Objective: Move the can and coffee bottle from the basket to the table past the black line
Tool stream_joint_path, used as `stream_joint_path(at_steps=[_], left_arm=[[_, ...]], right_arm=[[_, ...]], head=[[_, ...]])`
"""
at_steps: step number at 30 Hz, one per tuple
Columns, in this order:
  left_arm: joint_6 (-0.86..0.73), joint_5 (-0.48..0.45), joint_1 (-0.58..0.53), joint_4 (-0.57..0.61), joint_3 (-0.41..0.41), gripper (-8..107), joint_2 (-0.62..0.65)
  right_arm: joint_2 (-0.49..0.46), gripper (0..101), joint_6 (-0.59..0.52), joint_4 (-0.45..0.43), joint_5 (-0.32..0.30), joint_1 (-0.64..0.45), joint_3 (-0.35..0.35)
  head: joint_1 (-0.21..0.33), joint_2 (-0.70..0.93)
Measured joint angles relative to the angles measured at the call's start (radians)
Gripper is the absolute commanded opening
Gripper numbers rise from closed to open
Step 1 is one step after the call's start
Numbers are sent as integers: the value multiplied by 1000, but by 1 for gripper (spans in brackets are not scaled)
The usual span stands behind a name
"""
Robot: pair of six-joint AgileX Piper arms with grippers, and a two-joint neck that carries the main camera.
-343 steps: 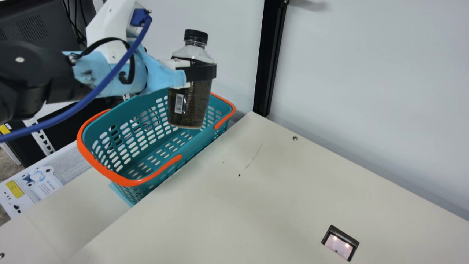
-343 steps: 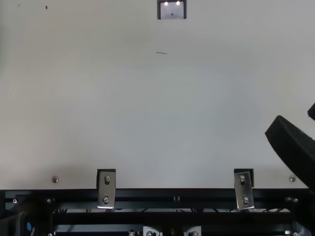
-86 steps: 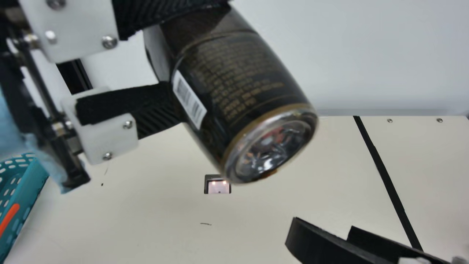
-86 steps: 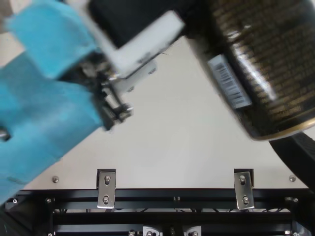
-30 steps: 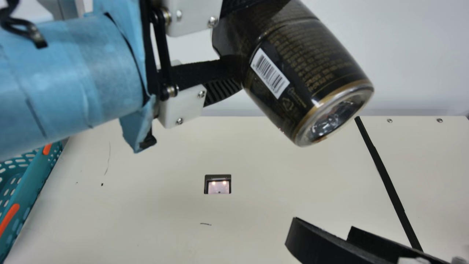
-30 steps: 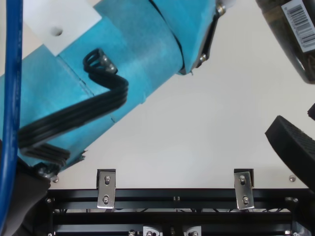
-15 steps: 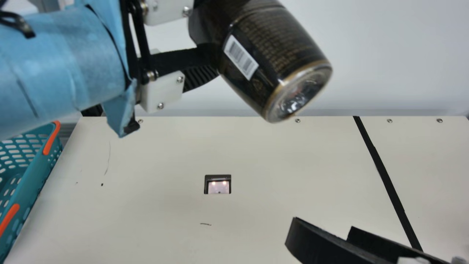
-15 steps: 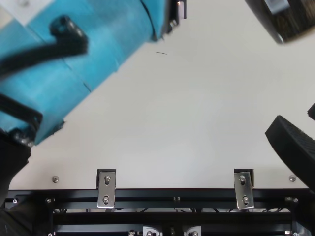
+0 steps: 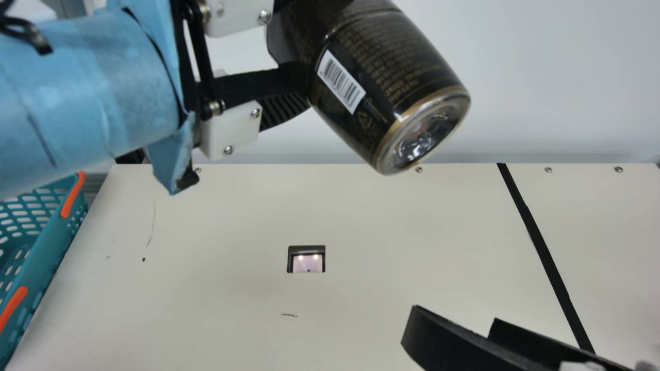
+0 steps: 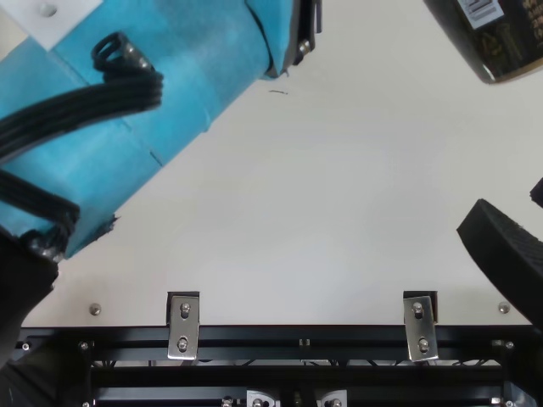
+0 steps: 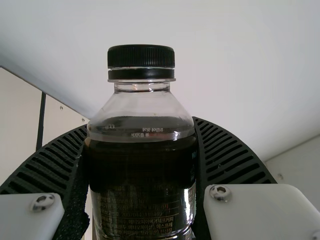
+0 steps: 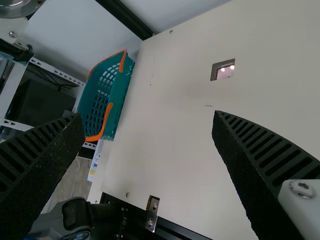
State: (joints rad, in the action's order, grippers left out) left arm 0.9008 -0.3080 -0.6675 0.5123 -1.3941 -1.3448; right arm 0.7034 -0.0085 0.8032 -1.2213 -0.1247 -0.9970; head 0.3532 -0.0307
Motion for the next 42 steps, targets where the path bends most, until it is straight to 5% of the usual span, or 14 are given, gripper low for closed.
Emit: stream_joint_path(at_steps=[6,24,42], left_arm=[[-4,0,5,4,2,10,0],[-180,-5,-83,255,3,10,8],[-180,-3,-83,255,3,10,8]], right_arm=[[0,101,0,0,0,0,0],[0,101,0,0,0,0,0],[0,101,0,0,0,0,0]], head=[[0,0],[0,0],[0,0]])
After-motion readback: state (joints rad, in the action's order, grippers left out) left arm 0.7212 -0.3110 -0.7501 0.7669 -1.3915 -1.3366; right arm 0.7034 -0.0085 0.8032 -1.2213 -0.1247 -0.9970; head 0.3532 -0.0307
